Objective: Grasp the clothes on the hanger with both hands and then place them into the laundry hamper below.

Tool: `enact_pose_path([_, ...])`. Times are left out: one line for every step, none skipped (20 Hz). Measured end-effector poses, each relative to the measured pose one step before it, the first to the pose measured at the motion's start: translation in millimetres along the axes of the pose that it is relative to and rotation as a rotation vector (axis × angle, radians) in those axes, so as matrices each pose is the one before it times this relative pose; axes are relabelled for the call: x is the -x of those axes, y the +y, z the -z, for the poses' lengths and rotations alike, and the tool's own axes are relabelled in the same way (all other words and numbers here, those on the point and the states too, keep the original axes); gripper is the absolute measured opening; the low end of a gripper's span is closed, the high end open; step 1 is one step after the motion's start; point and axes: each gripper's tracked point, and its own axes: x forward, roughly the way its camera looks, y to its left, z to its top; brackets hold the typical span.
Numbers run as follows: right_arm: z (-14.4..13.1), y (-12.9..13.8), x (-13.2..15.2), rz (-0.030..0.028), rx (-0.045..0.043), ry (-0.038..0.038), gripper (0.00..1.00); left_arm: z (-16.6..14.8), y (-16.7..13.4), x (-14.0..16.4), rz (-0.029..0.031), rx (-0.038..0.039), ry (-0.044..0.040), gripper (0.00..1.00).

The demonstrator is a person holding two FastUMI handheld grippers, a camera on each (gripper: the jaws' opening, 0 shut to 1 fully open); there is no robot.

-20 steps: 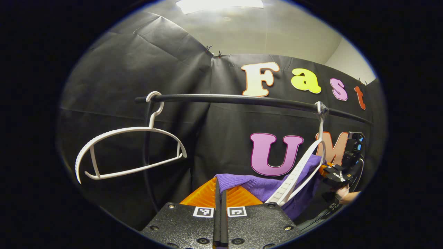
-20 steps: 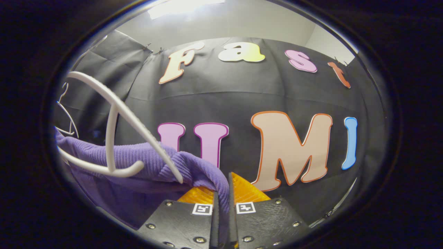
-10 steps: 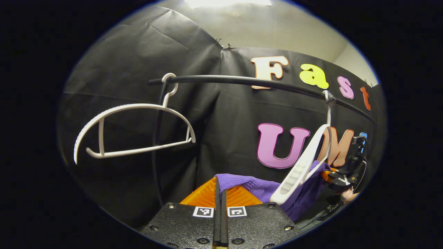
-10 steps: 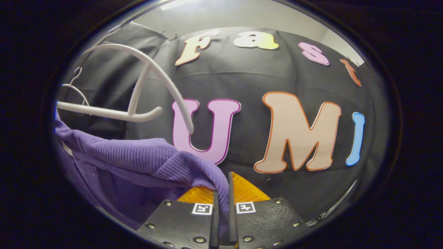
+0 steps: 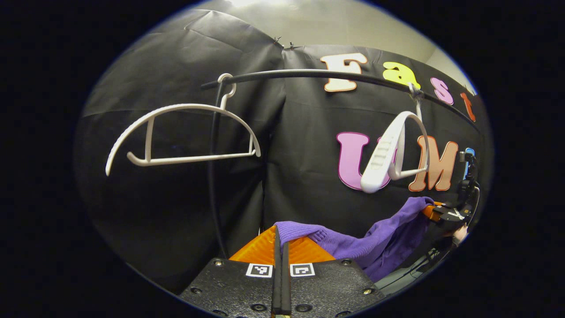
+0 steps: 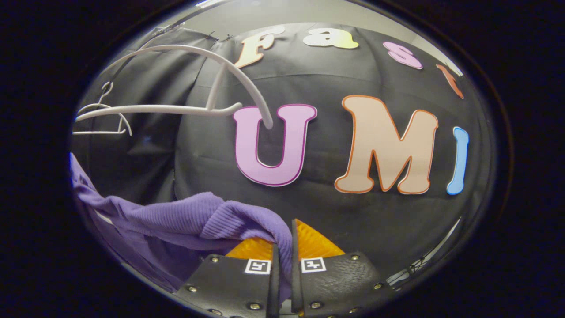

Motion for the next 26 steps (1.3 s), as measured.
enact_pose_path([1.72, 6.47, 5.47, -0.01651, 0.00107, 0.00104, 0.11, 5.21, -2.94, 1.57, 0.00261, -0.00787, 0.01001, 0.0])
enact_pose_path([0.39, 7.56, 4.99, -0.01949, 0.00125, 0.00027, 0.11, 4.86, -3.19, 1.1, 0.00454, -0.01298, 0.00615, 0.0])
enact_pose_path([2.35, 8.07, 5.05, -0.01768, 0.00574, 0.00152, 0.11, 4.38, -3.06, 0.84, 0.00476, -0.01489, 0.00706, 0.0])
enact_pose_path([-0.09, 7.29, 5.02, -0.01569, 0.00274, 0.00308, 0.11, 4.73, -5.25, 0.57, 0.00889, -0.01165, 0.00657, 0.0])
enact_pose_path([1.61, 9.71, 4.29, -0.01998, 0.00005, 0.00233, 0.11, 4.05, -6.38, -0.32, 0.01233, -0.00599, 0.00808, 0.0])
enact_pose_path([0.19, 8.24, 4.16, -0.01978, -0.00247, 0.00093, 0.11, 5.93, -6.39, -0.23, 0.01482, -0.00282, 0.01119, 0.0])
enact_pose_path([1.56, 10.38, 3.87, -0.02208, -0.00411, 0.00253, 0.11, 5.8, -6.93, -0.78, 0.01643, 0.00061, 0.01087, 0.0])
enact_pose_path([1.33, 10.36, 3.75, -0.02379, -0.00253, 0.00446, 0.11, 4.76, -8.12, 0.05, 0.01849, 0.00338, 0.0105, 0.01])
enact_pose_path([1.62, 9.09, 3.24, -0.02034, -0.00095, 0.0065, 0.11, 4.48, -9.1, -1.2, 0.01938, 0.00201, 0.00977, 0.01])
enact_pose_path([0.81, 7.42, 3.4, -0.01435, -0.00065, 0.00443, 0.11, 5.54, -8.86, -1.29, 0.02043, -0.00102, 0.00996, 0.01])
enact_pose_path([1.28, 6.72, 1.65, -0.0142, -0.00112, 0.00433, 0.11, 5.52, -9.04, -1.94, 0.01982, -0.00243, 0.01295, 0.01])
enact_pose_path([2.67, 6.36, 2.44, -0.01114, -0.00103, 0.00491, 0.1, 5.14, -7.88, -2.27, 0.02239, -0.00397, 0.01089, 0.0])
enact_pose_path([3.58, 6.1, 2.9, -0.00957, 0.00101, 0.00698, 0.1, 3.9, -7.87, -3.5, 0.02494, -0.00461, 0.01034, 0.0])
enact_pose_path([3.41, 4.22, 1.51, -0.00659, 0.00047, 0.00842, 0.11, 5.13, -8.91, -2.88, 0.0242, -0.00532, 0.00888, 0.0])
enact_pose_path([4.9, 4.67, 2.51, -0.00511, -0.00125, 0.00957, 0.11, 4.64, -9.7, -3.78, 0.02561, -0.00404, 0.00951, 0.0])
enact_pose_path([5.44, 3.72, 1.13, -0.00533, -0.00222, 0.01102, 0.11, 5.27, -7.7, -3.36, 0.0246, -0.00275, 0.01242, 0.0])
enact_pose_path([7.03, 3.9, 2.54, -0.00303, -0.00214, 0.01345, 0.11, 6.51, -7.74, -2.85, 0.02313, -0.00088, 0.01308, 0.0])
enact_pose_path([7.07, 3.65, 1.62, -0.00503, -0.0026, 0.01562, 0.11, 7.1, -8.27, -3.79, 0.02493, 0.0023, 0.01449, 0.0])
enact_pose_path([8.3, 4.26, 0.73, -0.00799, -0.00566, 0.01545, 0.11, 7.26, -7.66, -4.01, 0.02224, 0.00653, 0.0193, 0.0])
enact_pose_path([10.2, 5.71, 0.82, -0.01207, -0.01203, 0.02099, 0.1, 7.45, -5.36, -4.8, 0.01834, 0.00647, 0.01742, 0.0])
enact_pose_path([10.05, 3.14, 2.4, -0.00328, -0.00877, 0.02219, 0.11, 6.82, -5.52, -2.96, 0.01752, 0.00403, 0.01457, 0.01])
enact_pose_path([11.16, 0.87, 1.9, -0.00073, -0.0055, 0.02394, 0.11, 9.31, -6.57, -3.57, 0.01435, 0.00326, 0.01725, 0.01])
enact_pose_path([11.61, -0.39, -1.05, 0.00382, -0.00084, 0.01957, 0.11, 9.62, -4.94, -4.4, 0.01389, 0.00264, 0.02117, 0.01])
enact_pose_path([10.56, -0.5, -0.2, 0.00381, 0.00404, 0.02071, 0.11, 10.21, -3.27, -3.72, 0.01017, 0.00281, 0.0228, 0.01])
enact_pose_path([10.81, 0.31, -0.71, 0.00346, 0.00635, 0.02274, 0.11, 12.12, -3.27, -3.29, 0.01158, 0.004, 0.0275, 0.01])
enact_pose_path([11.8, 0.37, -0.41, 0.00192, 0.00716, 0.0253, 0.11, 10.42, -4.43, -2.9, 0.01351, 0.00498, 0.02471, 0.0])
